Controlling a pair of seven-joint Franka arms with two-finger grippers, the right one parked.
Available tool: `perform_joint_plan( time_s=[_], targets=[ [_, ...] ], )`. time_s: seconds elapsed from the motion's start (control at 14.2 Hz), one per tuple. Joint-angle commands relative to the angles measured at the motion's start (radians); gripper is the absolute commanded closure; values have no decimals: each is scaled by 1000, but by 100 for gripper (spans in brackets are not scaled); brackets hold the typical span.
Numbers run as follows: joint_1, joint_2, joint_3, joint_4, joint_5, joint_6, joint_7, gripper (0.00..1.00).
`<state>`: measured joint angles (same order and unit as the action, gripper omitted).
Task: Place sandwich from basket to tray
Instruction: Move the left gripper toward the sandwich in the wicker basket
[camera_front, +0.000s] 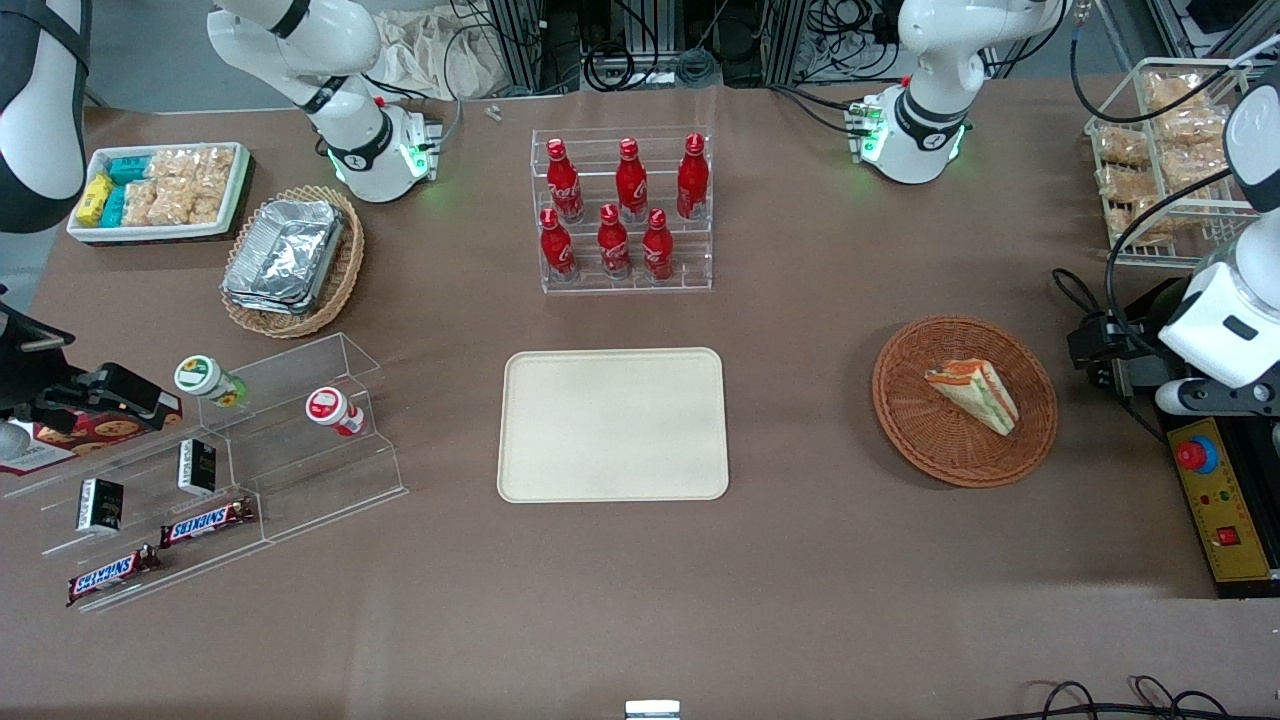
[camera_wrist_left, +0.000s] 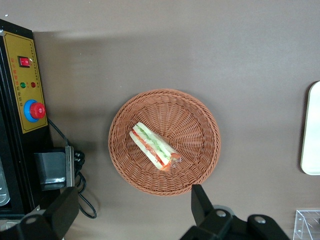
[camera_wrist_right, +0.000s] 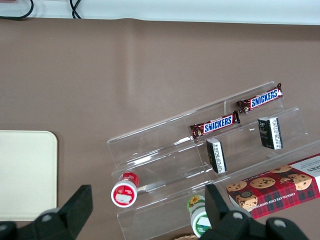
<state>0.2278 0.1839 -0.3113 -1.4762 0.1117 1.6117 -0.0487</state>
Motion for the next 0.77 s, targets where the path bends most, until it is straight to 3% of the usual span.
perform_joint_plan(
  time_s=[0.0,0.42,0.7],
  targets=[
    [-1,14,-3,31,17,-12,3,0],
    [2,12,-2,25,5,-15,-42,0],
    [7,14,3,-39,3,32,-334,0]
  ],
)
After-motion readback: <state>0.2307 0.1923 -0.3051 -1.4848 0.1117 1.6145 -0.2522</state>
